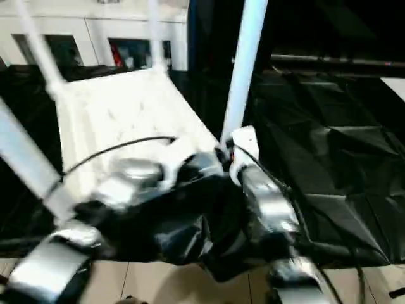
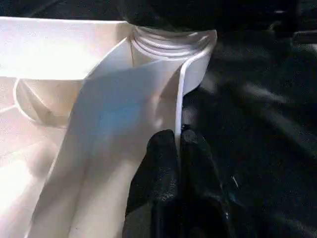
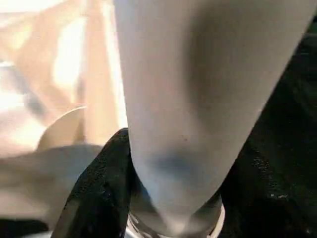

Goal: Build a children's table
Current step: Rotate leg to tighten

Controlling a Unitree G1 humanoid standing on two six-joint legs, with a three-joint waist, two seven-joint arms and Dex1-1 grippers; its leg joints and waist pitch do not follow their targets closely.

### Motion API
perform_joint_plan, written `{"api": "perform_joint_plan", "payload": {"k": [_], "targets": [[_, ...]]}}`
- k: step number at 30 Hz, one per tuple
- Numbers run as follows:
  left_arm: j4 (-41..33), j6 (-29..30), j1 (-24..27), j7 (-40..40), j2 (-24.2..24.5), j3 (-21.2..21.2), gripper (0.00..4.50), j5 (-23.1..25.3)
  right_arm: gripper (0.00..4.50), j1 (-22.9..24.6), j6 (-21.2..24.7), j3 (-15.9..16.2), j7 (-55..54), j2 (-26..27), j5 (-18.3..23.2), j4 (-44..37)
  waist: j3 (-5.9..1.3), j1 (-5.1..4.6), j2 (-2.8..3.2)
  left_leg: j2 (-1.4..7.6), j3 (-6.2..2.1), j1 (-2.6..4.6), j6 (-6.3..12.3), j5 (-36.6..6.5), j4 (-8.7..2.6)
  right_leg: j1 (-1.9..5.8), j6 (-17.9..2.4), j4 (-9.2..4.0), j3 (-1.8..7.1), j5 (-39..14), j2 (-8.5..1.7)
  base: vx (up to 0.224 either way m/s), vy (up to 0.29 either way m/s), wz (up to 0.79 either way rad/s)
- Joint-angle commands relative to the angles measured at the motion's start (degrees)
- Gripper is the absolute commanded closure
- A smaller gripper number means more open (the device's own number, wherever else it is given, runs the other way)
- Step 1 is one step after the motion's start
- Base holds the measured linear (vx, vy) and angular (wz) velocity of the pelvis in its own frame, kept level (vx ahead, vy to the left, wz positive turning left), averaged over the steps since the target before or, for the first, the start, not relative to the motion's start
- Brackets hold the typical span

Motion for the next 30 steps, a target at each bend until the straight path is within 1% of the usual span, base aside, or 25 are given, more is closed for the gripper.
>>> {"api": "perform_joint_plan", "payload": {"k": [1, 2, 3, 4, 5, 6, 7, 8, 9, 11, 12, 13, 14, 15, 16, 17, 18, 19, 20, 21, 23, 24, 25, 27, 30], "targets": [[1.4, -2.2, -1.6, 6.0, -1.5, 2.5, 4.5, -0.9, 2.47, 1.8, 0.9, 4.2, 2.8, 3.4, 0.0, 2.1, -3.71, -0.15, -0.95, 1.22, -0.25, 0.45, 1.15, -11.2, -3.9, 2.34, -9.4, -4.9, 1.73, -14.7, -3.44, 0.0, 0.0, 0.0], [1.5, -2.6, -1.6, 5.6, -1.4, 2.3, 4.5, -0.9, 2.47, 1.9, 0.6, 4.3, 3.2, 3.3, 0.0, 1.9, -3.73, -0.11, -0.95, 1.23, -0.21, 0.39, 1.45, -10.7, -3.86, 2.39, -9.7, -4.79, 1.73, -13.5, -3.45, 0.0, 0.0, 0.0], [1.8, -2.8, -1.7, 5.2, -1.4, 2.3, 4.5, -0.9, 2.47, 1.9, 0.4, 3.9, 3.3, 3.4, 0.1, 1.7, -3.77, -0.13, -1.05, 1.2, -0.25, 0.15, 2.03, -9.7, -3.83, 2.71, -10.2, -4.54, 1.65, -11.8, -3.48, 0.0, 0.0, 0.0], [1.6, -3.6, -1.5, 3.9, -1.0, 1.9, 4.5, -0.9, 2.13, 2.1, 0.0, 3.4, 3.9, 3.2, 0.6, 1.3, -3.85, -0.03, -0.89, 1.22, -0.22, 0.15, 2.47, -9.1, -3.76, 2.72, -10.5, -4.48, 1.63, -10.9, -3.51, 0.0, 0.0, 0.0], [1.4, -4.3, -1.4, 2.6, -0.6, 1.6, 4.5, -1.0, 1.92, 2.3, -0.4, 3.0, 4.7, 2.9, 1.0, 0.9, -3.83, -0.08, -0.91, 1.24, -0.21, 0.15, 2.6, -9.0, -3.77, 2.71, -10.7, -4.48, 1.6, -10.8, -3.49, 0.0, 0.0, 0.0], [1.4, -4.4, -1.4, 2.3, -0.5, 1.6, 4.5, -1.1, 1.78, 2.3, -0.5, 3.0, 4.9, 2.8, 1.2, 0.8, -3.82, -0.07, -0.91, 1.23, -0.23, 0.13, 2.73, -9.2, -3.78, 2.77, -10.8, -4.53, 1.56, -11.3, -3.52, 0.0, 0.0, 0.0], [1.3, -4.5, -1.4, 2.0, -0.4, 1.5, 4.5, -1.2, 1.78, 2.3, -0.6, 3.0, 5.3, 2.6, 1.3, 0.7, -3.71, -0.13, -0.91, 1.21, -0.21, 0.11, 2.74, -9.9, -3.85, 2.74, -10.6, -4.67, 1.53, -12.3, -3.47, 0.0, 0.0, 0.0], [1.2, -5.3, -1.3, 0.4, -0.1, 1.4, 4.5, -1.4, 1.7, 2.4, -1.0, 3.1, 6.6, 1.9, 1.5, 0.3, -3.63, -0.26, -0.94, 1.24, -0.35, -0.02, 2.61, -10.9, -4.01, 2.85, -10.1, -4.8, 1.46, -14.3, -3.55, 0.0, 0.0, 0.0], [1.0, -5.4, -1.2, -0.6, 0.2, 1.3, 4.5, -1.6, 1.58, 2.5, -0.9, 3.3, 7.5, 1.2, 1.6, -0.2, -3.54, -0.28, -0.94, 1.24, -0.34, 0.07, 2.54, -11.5, -4.06, 2.72, -9.8, -4.95, 1.44, -15.6, -3.52, 0.0, 0.0, 0.0], [0.4, -6.1, -0.8, -3.6, 1.1, 1.1, 4.5, -1.9, 1.38, 2.8, -0.9, 3.9, 10.3, -0.8, 1.6, -1.5, -3.51, -0.45, -0.94, 1.3, -0.41, 0.1, 2.19, -12.2, -4.12, 2.67, -9.2, -5.14, 1.47, -17.7, -3.56, 0.0, 0.0, 0.0], [-0.7, -6.6, -0.1, -6.4, 2.4, 0.8, 4.5, -2.4, 1.33, 3.2, -0.5, 4.2, 13.2, -3.1, 1.8, -3.1, -3.38, -0.54, -1.06, 1.31, -0.39, 0.13, 2.23, -12.7, -4.14, 2.58, -9.1, -5.27, 1.51, -18.5, -3.56, 0.0, 0.0, 0.0], [-1.1, -6.8, 0.2, -7.3, 2.8, 0.7, 4.5, -2.5, 1.25, 3.4, -0.3, 4.2, 14.0, -3.7, 1.9, -3.5, -3.45, -0.42, -1.03, 1.4, -0.38, 0.19, 2.49, -12.5, -4.09, 2.63, -9.1, -5.23, 1.62, -17.9, -3.6, 0.0, 0.0, 0.0], [-2.7, -8.0, 1.2, -11.1, 4.2, 0.0, 4.5, -3.0, 1.13, 3.7, 1.0, 4.5, 16.7, -5.8, 2.2, -4.7, -3.35, -0.51, -1.07, 1.4, -0.41, -0.03, 2.75, -12.1, -4.14, 2.7, -9.4, -5.15, 1.62, -17.2, -3.57, 0.0, 0.0, 0.0], [-2.8, -8.0, 1.3, -11.3, 4.3, 0.0, 4.5, -3.1, 1.01, 3.7, 1.0, 4.5, 16.9, -6.0, 2.2, -4.8, -3.35, -0.52, -1.09, 1.38, -0.42, -0.07, 2.79, -11.9, -4.16, 2.72, -9.4, -5.14, 1.59, -17.2, -3.52, 0.0, 0.0, 0.0], [-4.4, -8.1, 2.1, -14.1, 5.5, -0.4, 4.5, -3.6, 0.94, 3.9, 1.5, 4.9, 19.1, -7.7, 2.0, -5.7, -3.35, -0.48, -0.95, 1.49, -0.36, 0.12, 2.76, -12.0, -4.09, 2.52, -9.7, -5.16, 1.63, -17.3, -3.58, 0.0, 0.0, 0.0], [-5.8, -8.4, 2.8, -16.7, 6.5, -0.8, 4.5, -4.3, 0.89, 4.1, 1.7, 5.4, 21.3, -9.1, 2.1, -6.5, -3.48, -0.4, -1.03, 1.53, -0.41, 0.08, 2.87, -11.4, -4.01, 2.72, -10.0, -4.99, 1.66, -16.3, -3.63, 0.0, 0.0, 0.0], [-7.4, -8.5, 3.7, -19.6, 7.5, -1.1, 4.5, -5.2, 0.81, 4.4, 1.9, 5.8, 23.9, -10.5, 2.3, -7.5, -3.5, -0.33, -0.91, 1.6, -0.32, 0.1, 3.05, -10.4, -3.98, 2.6, -10.6, -4.73, 1.7, -14.3, -3.54, 0.0, 0.0, 0.0], [-8.5, -8.7, 4.2, -21.7, 8.4, -1.3, 4.5, -5.6, 0.69, 4.8, 2.4, 6.2, 26.7, -11.6, 3.0, -8.7, -3.41, -0.26, -0.85, 1.64, -0.27, -0.06, 3.25, -10.1, -3.94, 2.62, -11.1, -4.62, 1.69, -13.4, -3.58, 0.0, 0.0, 0.0], [-9.6, -8.8, 4.8, -23.8, 9.3, -1.5, 4.5, -6.2, 0.69, 5.4, 2.6, 6.8, 29.8, -12.9, 3.9, -10.2, -3.44, -0.01, -0.75, 1.78, -0.2, 0.15, 3.56, -10.2, -3.88, 2.44, -11.4, -4.55, 1.73, -12.3, -3.51, 0.0, 0.0, 0.0], [-9.6, -8.8, 4.8, -23.8, 9.3, -1.5, 4.5, -6.2, 0.69, 5.4, 2.6, 6.8, 29.8, -12.9, 3.9, -10.2, -3.45, 0.02, -0.73, 1.87, -0.24, 0.17, 3.65, -10.2, -3.92, 2.47, -11.7, -4.45, 1.69, -11.8, -3.49, 0.0, 0.0, 0.0], [-11.6, -7.9, 5.9, -27.6, 10.9, -1.7, 4.5, -7.3, 0.69, 6.5, 3.7, 8.2, 35.1, -15.3, 5.7, -13.1, -3.58, 0.17, -0.53, 1.93, -0.31, 0.09, 3.97, -9.3, -3.9, 2.71, -12.4, -4.08, 1.61, -9.1, -3.47, 0.0, 0.0, 0.0], [-12.9, -7.1, 6.6, -30.2, 12.1, -1.8, 4.5, -7.8, 0.69, 7.2, 4.7, 9.2, 38.3, -16.9, 6.7, -14.9, -3.58, 0.01, -0.57, 1.94, -0.27, -0.11, 4.18, -8.6, -3.87, 2.69, -12.9, -3.84, 1.59, -7.1, -3.38, 0.0, 0.0, 0.0], [-12.9, -7.1, 6.6, -30.2, 12.1, -1.8, 4.5, -7.8, 0.69, 7.2, 4.7, 9.2, 38.3, -16.9, 6.7, -14.9, -3.61, 0.13, -0.48, 1.94, -0.22, 0.1, 4.24, -9.1, -3.8, 2.63, -13.3, -3.88, 1.56, -6.6, -3.35, 0.0, 0.0, 0.0], [-13.7, -6.7, 7.2, -32.3, 13.7, -1.8, 4.5, -7.9, 0.69, 7.8, 5.8, 10.3, 42.1, -18.5, 8.0, -16.8, -3.51, 0.06, -0.53, 1.91, -0.2, -0.02, 4.21, -9.8, -3.85, 2.64, -13.6, -3.86, 1.56, -7.2, -3.43, 0.0, 0.0, 0.0], [-14.4, -6.3, 7.6, -33.1, 14.7, -1.6, 4.5, -8.1, 0.69, 8.1, 5.9, 10.5, 43.8, -19.2, 8.2, -17.4, -3.36, 0.07, -0.61, 1.95, -0.14, 0.14, 3.41, -11.2, -3.93, 2.44, -13.2, -4.18, 1.62, -10.4, -3.53, 0.0, 0.0, 0.0]]}}
